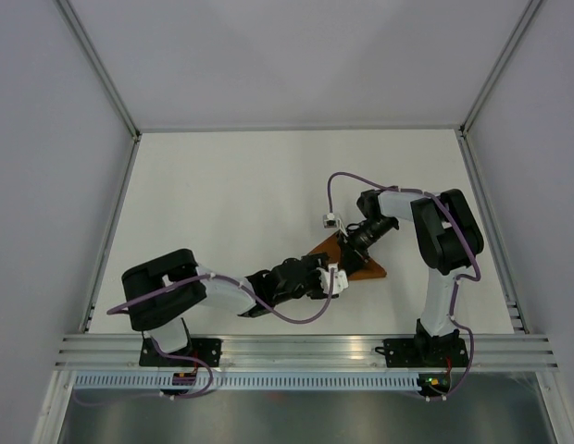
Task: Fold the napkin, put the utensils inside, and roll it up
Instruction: Roll the napkin at the center of the board.
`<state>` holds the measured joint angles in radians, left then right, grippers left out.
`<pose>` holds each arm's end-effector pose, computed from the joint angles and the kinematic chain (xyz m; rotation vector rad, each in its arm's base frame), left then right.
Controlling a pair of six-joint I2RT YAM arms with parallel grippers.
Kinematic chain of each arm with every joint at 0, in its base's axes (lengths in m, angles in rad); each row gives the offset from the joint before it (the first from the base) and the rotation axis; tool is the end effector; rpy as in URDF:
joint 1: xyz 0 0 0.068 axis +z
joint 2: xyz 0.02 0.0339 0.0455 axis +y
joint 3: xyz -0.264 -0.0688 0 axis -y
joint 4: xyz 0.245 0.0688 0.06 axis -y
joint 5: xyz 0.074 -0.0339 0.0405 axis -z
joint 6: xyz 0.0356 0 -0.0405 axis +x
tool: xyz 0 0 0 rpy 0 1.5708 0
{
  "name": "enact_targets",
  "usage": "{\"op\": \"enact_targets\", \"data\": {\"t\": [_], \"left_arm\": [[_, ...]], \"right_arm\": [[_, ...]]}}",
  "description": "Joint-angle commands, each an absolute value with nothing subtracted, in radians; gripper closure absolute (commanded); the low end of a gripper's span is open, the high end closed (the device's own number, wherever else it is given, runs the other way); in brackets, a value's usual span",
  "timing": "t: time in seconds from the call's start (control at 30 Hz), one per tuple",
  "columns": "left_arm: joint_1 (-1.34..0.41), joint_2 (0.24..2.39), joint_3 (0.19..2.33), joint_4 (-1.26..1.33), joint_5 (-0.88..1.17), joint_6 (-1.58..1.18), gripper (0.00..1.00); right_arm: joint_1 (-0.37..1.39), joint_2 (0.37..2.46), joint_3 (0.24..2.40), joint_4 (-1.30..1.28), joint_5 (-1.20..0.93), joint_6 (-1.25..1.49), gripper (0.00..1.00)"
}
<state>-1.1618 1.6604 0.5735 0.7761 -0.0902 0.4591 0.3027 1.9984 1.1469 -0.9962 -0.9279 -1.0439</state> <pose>0.1282 -0.2877 0.1540 1.3326 1.3537 -0.3960 0.2874 0.1196 0.1172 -1.5392 2.2322 1.3981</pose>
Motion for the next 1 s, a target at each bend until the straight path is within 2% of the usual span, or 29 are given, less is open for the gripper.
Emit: {"op": "enact_targets", "data": {"t": [0.0,0.23,0.37,0.47,0.5,0.6,0.7,0.8,0.9,0.93,0.97], "left_arm": [[-1.172,1.712,0.629,0.727,-0.055,0.613,0.29],[-1.172,1.793,0.675,0.635,-0.04,0.673,0.29],[-1.17,1.83,0.695,0.583,-0.025,0.673,0.34],[-1.172,1.853,0.716,0.523,-0.012,0.65,0.46],[-1.172,1.858,0.721,0.502,-0.011,0.641,0.57],[-1.17,1.874,0.745,0.453,-0.005,0.606,0.71],[-1.167,1.89,0.765,0.41,0.032,0.563,0.79],[-1.157,1.894,0.787,0.379,0.072,0.482,0.85],[-1.144,1.901,0.814,0.347,0.121,0.408,0.9],[-1.138,1.902,0.828,0.335,0.141,0.388,0.9],[-1.126,1.904,0.833,0.33,0.179,0.367,0.92]], "right_arm": [[0.298,2.056,1.14,-0.94,-0.79,-1.098,0.89],[0.296,2.065,1.138,-0.934,-0.784,-1.095,0.89],[0.293,2.065,1.137,-0.933,-0.782,-1.092,0.9],[0.29,2.065,1.138,-0.925,-0.778,-1.091,0.89],[0.288,2.066,1.14,-0.922,-0.776,-1.089,0.9],[0.288,2.062,1.138,-0.91,-0.77,-1.083,0.89],[0.285,2.051,1.135,-0.888,-0.762,-1.069,0.87],[0.284,2.025,1.126,-0.859,-0.752,-1.052,0.78],[0.284,1.976,1.114,-0.838,-0.746,-1.045,0.66],[0.282,1.959,1.111,-0.83,-0.741,-1.034,0.58],[0.282,1.927,1.108,-0.813,-0.739,-1.026,0.54]]}}
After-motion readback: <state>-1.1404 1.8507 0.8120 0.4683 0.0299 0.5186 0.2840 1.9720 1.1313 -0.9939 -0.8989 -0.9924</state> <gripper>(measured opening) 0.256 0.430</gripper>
